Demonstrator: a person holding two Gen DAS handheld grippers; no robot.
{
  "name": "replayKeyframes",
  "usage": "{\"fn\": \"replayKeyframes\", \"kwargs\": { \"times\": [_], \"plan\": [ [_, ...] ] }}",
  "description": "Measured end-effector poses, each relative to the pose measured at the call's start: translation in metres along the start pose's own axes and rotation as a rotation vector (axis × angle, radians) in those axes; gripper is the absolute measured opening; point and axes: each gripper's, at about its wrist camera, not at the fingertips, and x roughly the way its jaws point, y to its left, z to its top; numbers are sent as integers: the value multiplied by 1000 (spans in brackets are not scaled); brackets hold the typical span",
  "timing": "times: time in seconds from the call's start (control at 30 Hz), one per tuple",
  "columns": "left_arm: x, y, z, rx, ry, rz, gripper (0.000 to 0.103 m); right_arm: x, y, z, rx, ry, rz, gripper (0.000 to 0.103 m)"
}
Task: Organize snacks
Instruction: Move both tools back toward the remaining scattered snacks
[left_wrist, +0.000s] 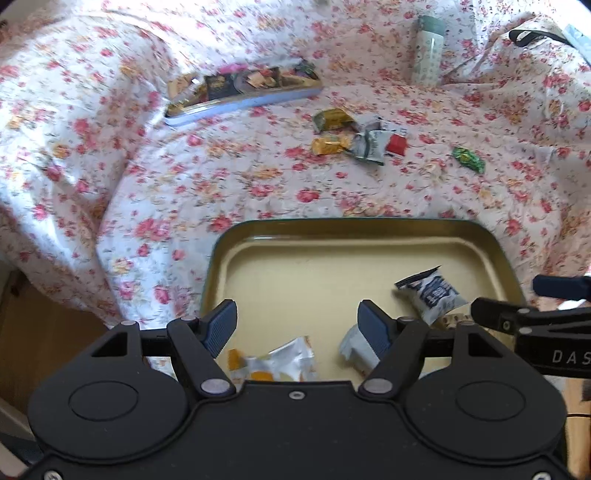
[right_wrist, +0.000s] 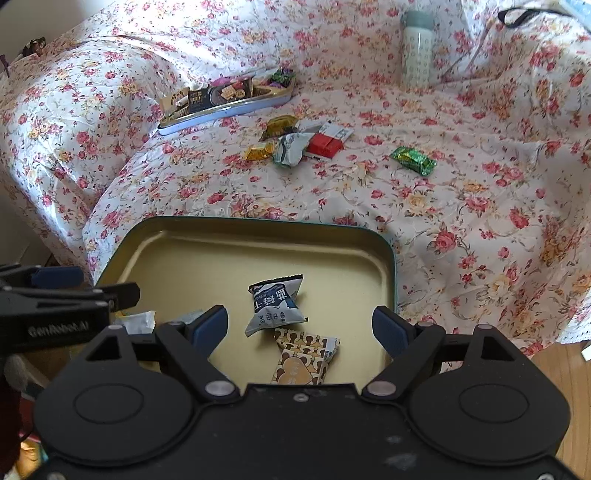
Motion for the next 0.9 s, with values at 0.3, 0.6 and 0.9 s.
{"fn": "replayKeyframes", "kwargs": {
  "times": [0.3, 0.6, 0.9],
  "plan": [
    [14, 11, 44, -20, 52, -31, 74, 9, -24, 37, 78, 58, 37, 89],
    [43, 15, 94, 17, 56, 56, 74, 36, -46, 80, 65, 67, -75, 89],
    [83, 15, 133, -20, 106, 78, 74, 65, -72, 125, 80, 94, -131, 90]
  ]
}}
